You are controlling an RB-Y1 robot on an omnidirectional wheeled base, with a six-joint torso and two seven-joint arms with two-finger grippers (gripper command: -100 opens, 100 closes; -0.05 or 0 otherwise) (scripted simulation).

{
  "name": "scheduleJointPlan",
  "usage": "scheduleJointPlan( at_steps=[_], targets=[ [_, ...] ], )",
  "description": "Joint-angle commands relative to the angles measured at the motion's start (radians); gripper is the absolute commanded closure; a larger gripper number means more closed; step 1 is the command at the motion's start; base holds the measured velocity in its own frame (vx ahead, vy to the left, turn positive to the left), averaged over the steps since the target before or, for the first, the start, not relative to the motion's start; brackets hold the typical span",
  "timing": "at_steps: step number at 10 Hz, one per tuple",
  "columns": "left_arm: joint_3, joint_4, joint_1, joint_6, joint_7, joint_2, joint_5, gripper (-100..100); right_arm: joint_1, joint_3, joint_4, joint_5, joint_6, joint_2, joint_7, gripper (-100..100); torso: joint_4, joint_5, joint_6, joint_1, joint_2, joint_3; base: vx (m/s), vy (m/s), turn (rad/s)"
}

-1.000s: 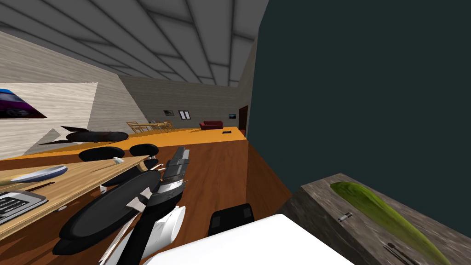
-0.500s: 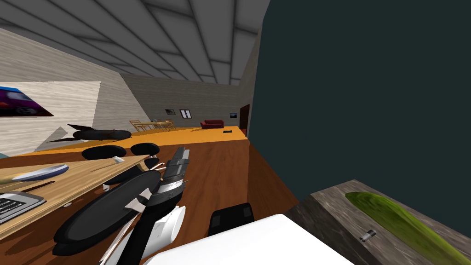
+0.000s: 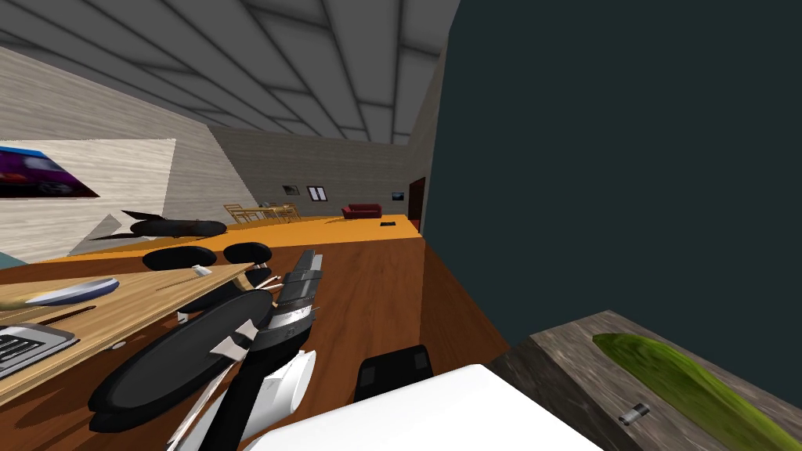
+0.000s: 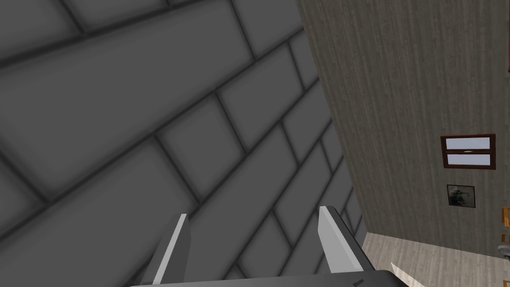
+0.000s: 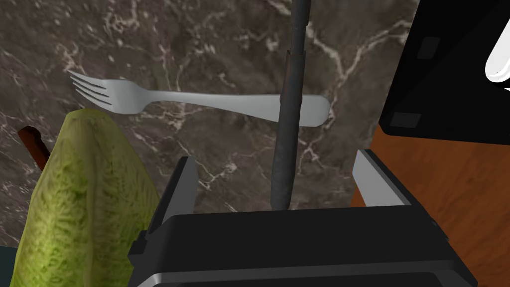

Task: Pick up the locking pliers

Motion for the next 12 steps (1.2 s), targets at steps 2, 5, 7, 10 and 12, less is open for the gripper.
scheduleJointPlan(
  at_steps=[2, 5, 7, 10, 12],
  targets=[
    [0.0, 0.0, 0.0, 0.0, 0.0, 0.0, 0.0, 0, 0.0, 0.0, 0.0, 0.0, 0.0, 0.0, 0.0, 100, 0.0, 0.0, 0.0, 0.001, 0.0, 0.0, 0.0, 0.0, 0.0],
    [0.0, 0.0, 0.0, 0.0, 0.0, 0.0, 0.0, 0, 0.0, 0.0, 0.0, 0.0, 0.0, 0.0, 0.0, 100, 0.0, 0.001, 0.0, 0.002, 0.0, 0.0, 0.0, 0.0, 0.0],
    [0.0, 0.0, 0.0, 0.0, 0.0, 0.0, 0.0, 0, 0.032, -0.026, 0.005, -0.015, -0.016, -0.015, 0.002, 100, 0.0, 0.001, 0.0, 0.002, 0.0, 0.0, -0.004, 0.015, -0.013],
    [0.0, 0.0, 0.0, 0.0, 0.0, 0.0, 0.0, 0, 0.078, -0.063, 0.041, -0.04, -0.068, -0.05, -0.002, 100, 0.0, 0.002, 0.0, 0.007, 0.001, 0.001, -0.016, 0.055, -0.027],
    [0.0, 0.0, 0.0, 0.0, 0.0, 0.0, 0.0, 0, 0.076, -0.061, 0.034, -0.037, -0.06, -0.045, 0.0, 0, 0.0, 0.002, 0.0, 0.005, 0.001, 0.001, -0.004, 0.01, -0.002]
  ],
)
